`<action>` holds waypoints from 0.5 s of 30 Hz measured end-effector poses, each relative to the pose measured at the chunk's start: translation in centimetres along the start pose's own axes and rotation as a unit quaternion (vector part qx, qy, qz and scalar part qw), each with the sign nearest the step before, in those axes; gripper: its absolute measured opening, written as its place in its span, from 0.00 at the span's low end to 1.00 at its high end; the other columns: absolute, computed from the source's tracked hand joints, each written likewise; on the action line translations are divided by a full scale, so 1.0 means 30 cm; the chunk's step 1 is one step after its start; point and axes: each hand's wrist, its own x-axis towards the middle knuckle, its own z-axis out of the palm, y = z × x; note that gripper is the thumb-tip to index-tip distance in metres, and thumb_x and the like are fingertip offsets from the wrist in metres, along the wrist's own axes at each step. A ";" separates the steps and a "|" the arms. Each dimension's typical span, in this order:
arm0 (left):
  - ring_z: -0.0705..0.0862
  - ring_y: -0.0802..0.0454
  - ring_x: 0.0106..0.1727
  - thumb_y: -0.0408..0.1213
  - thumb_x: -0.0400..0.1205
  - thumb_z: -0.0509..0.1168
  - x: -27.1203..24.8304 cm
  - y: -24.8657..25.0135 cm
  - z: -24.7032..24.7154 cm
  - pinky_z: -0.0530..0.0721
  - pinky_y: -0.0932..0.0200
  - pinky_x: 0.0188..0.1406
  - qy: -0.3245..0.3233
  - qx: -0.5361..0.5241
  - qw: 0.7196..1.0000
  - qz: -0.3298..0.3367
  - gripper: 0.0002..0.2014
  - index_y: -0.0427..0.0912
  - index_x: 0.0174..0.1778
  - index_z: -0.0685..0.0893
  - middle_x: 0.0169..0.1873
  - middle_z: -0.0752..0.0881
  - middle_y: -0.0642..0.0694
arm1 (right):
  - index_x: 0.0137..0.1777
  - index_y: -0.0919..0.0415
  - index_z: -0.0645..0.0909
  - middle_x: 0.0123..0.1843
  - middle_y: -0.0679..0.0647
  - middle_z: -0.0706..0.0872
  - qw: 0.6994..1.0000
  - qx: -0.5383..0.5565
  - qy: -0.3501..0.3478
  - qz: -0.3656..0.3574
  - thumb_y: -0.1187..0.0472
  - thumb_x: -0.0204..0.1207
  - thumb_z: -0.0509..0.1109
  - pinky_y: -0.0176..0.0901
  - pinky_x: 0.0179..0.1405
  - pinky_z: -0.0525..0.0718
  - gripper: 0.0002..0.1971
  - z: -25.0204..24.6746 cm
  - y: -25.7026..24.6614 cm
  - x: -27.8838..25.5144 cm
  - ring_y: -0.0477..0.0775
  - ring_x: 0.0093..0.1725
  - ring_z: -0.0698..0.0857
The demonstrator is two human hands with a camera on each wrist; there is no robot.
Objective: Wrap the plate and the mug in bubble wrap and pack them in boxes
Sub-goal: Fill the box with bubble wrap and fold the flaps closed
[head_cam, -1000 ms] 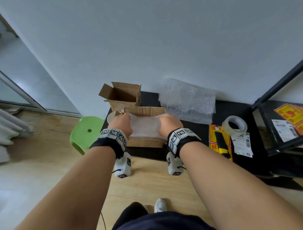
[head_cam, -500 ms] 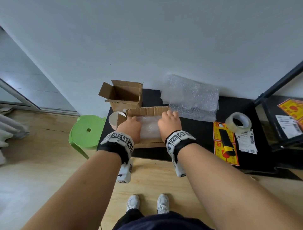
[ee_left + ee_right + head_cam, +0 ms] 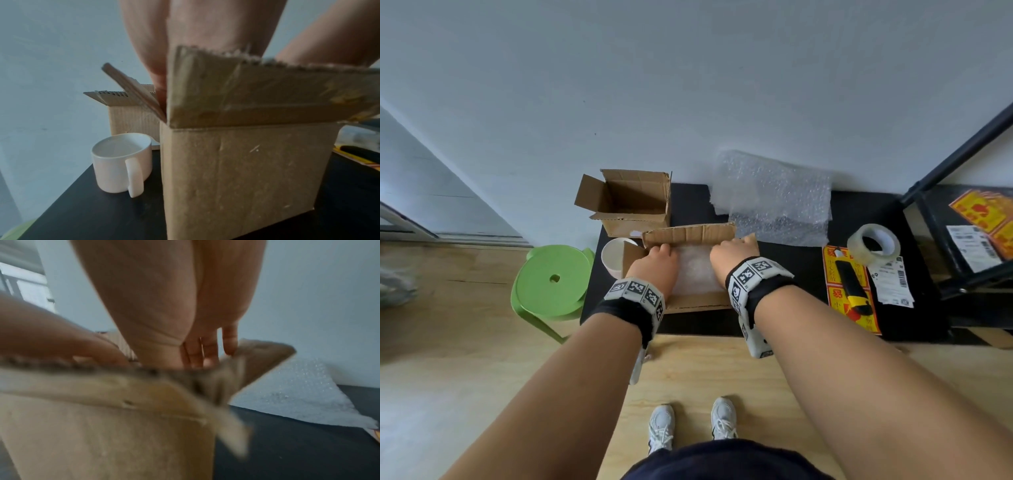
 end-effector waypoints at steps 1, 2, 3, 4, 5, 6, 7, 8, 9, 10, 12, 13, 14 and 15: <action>0.71 0.43 0.74 0.30 0.82 0.64 0.007 0.001 0.001 0.81 0.45 0.67 -0.002 0.010 1.000 0.001 0.28 0.36 0.78 0.65 0.73 0.69 0.39 | 0.66 0.57 0.79 0.65 0.55 0.83 1.000 -0.010 0.019 -0.005 0.64 0.78 0.64 0.66 0.77 0.58 0.17 0.013 0.001 0.008 0.61 0.69 0.76; 0.71 0.43 0.74 0.29 0.82 0.63 0.015 0.002 0.001 0.80 0.45 0.67 -0.005 0.019 1.000 0.004 0.27 0.36 0.78 0.65 0.72 0.69 0.39 | 0.67 0.58 0.78 0.64 0.55 0.83 0.999 -0.020 0.033 -0.010 0.63 0.78 0.64 0.64 0.76 0.57 0.17 0.025 0.003 0.016 0.60 0.70 0.75; 0.71 0.42 0.74 0.29 0.82 0.63 0.022 0.004 0.000 0.80 0.46 0.67 -0.011 0.026 1.000 0.007 0.27 0.35 0.78 0.66 0.72 0.69 0.38 | 0.66 0.59 0.78 0.63 0.55 0.83 0.999 -0.030 0.040 -0.015 0.62 0.78 0.63 0.63 0.76 0.57 0.17 0.032 0.005 0.020 0.60 0.69 0.75; 0.71 0.42 0.74 0.29 0.83 0.62 0.031 0.004 0.000 0.79 0.46 0.68 -0.014 0.032 0.999 0.011 0.26 0.35 0.78 0.66 0.72 0.70 0.38 | 0.65 0.59 0.78 0.62 0.55 0.84 0.998 -0.038 0.047 -0.023 0.62 0.79 0.62 0.62 0.75 0.57 0.16 0.040 0.009 0.030 0.60 0.68 0.76; 0.71 0.42 0.74 0.29 0.83 0.62 0.041 0.004 -0.002 0.79 0.46 0.68 -0.017 0.038 0.999 0.016 0.26 0.35 0.77 0.66 0.72 0.70 0.38 | 0.64 0.60 0.79 0.61 0.55 0.85 0.997 -0.042 0.050 -0.030 0.63 0.80 0.60 0.60 0.76 0.57 0.15 0.044 0.011 0.038 0.59 0.67 0.77; 0.72 0.42 0.74 0.30 0.83 0.62 0.049 0.003 -0.005 0.78 0.47 0.69 -0.019 0.042 0.999 0.021 0.25 0.35 0.77 0.66 0.72 0.70 0.37 | 0.63 0.61 0.79 0.60 0.55 0.86 0.997 -0.054 0.046 -0.038 0.63 0.81 0.59 0.59 0.76 0.56 0.14 0.047 0.011 0.048 0.59 0.66 0.78; 0.72 0.42 0.74 0.30 0.83 0.62 0.056 0.003 -0.007 0.78 0.47 0.69 -0.023 0.046 0.998 0.024 0.25 0.35 0.77 0.66 0.72 0.70 0.37 | 0.63 0.62 0.80 0.59 0.55 0.86 0.996 -0.062 0.040 -0.041 0.64 0.81 0.58 0.59 0.78 0.55 0.14 0.055 0.005 0.061 0.59 0.65 0.79; 0.72 0.41 0.73 0.30 0.83 0.62 0.062 0.003 -0.008 0.78 0.46 0.70 -0.027 0.047 0.998 0.028 0.25 0.35 0.77 0.65 0.72 0.70 0.36 | 0.64 0.64 0.79 0.60 0.57 0.86 0.996 -0.066 0.040 -0.040 0.65 0.82 0.57 0.57 0.80 0.53 0.15 0.070 0.002 0.082 0.60 0.66 0.79; 0.73 0.41 0.73 0.31 0.83 0.62 0.067 0.004 -0.008 0.78 0.46 0.70 -0.031 0.048 0.998 0.032 0.26 0.34 0.77 0.64 0.73 0.70 0.36 | 0.67 0.66 0.76 0.62 0.60 0.84 0.995 -0.077 0.042 -0.046 0.66 0.82 0.55 0.54 0.81 0.51 0.17 0.088 -0.002 0.102 0.62 0.68 0.77; 0.73 0.40 0.73 0.31 0.83 0.63 0.072 0.007 -0.007 0.78 0.45 0.70 -0.034 0.050 0.998 0.036 0.27 0.34 0.78 0.64 0.73 0.70 0.35 | 0.71 0.69 0.73 0.65 0.64 0.82 0.997 -0.050 0.039 -0.040 0.66 0.83 0.53 0.50 0.81 0.50 0.19 0.099 -0.009 0.114 0.63 0.71 0.75; 0.73 0.39 0.72 0.31 0.83 0.63 0.080 0.010 -0.007 0.79 0.44 0.68 -0.028 0.057 0.997 0.045 0.27 0.35 0.77 0.63 0.72 0.70 0.34 | 0.75 0.70 0.67 0.67 0.65 0.81 0.999 -0.030 0.030 -0.034 0.66 0.85 0.52 0.45 0.81 0.50 0.20 0.102 -0.017 0.130 0.61 0.72 0.74; 0.73 0.39 0.72 0.31 0.83 0.62 0.083 0.010 -0.006 0.80 0.44 0.67 -0.024 0.059 0.997 0.048 0.27 0.35 0.77 0.63 0.72 0.70 0.35 | 0.75 0.70 0.65 0.64 0.63 0.83 0.998 -0.042 0.035 -0.032 0.65 0.85 0.54 0.46 0.81 0.51 0.20 0.102 -0.021 0.131 0.61 0.70 0.76; 0.73 0.39 0.72 0.31 0.82 0.63 0.083 0.009 -0.003 0.80 0.44 0.66 -0.024 0.058 0.997 0.051 0.27 0.35 0.77 0.63 0.72 0.70 0.35 | 0.74 0.70 0.65 0.62 0.61 0.84 0.998 -0.041 0.035 -0.032 0.64 0.84 0.56 0.48 0.81 0.52 0.20 0.106 -0.021 0.130 0.60 0.68 0.78; 0.73 0.39 0.72 0.31 0.82 0.64 0.081 0.009 -0.003 0.80 0.44 0.67 -0.026 0.056 0.997 0.053 0.28 0.35 0.77 0.63 0.72 0.70 0.35 | 0.73 0.70 0.65 0.61 0.60 0.85 0.998 -0.032 0.037 -0.031 0.64 0.84 0.57 0.49 0.81 0.53 0.20 0.106 -0.023 0.122 0.60 0.66 0.79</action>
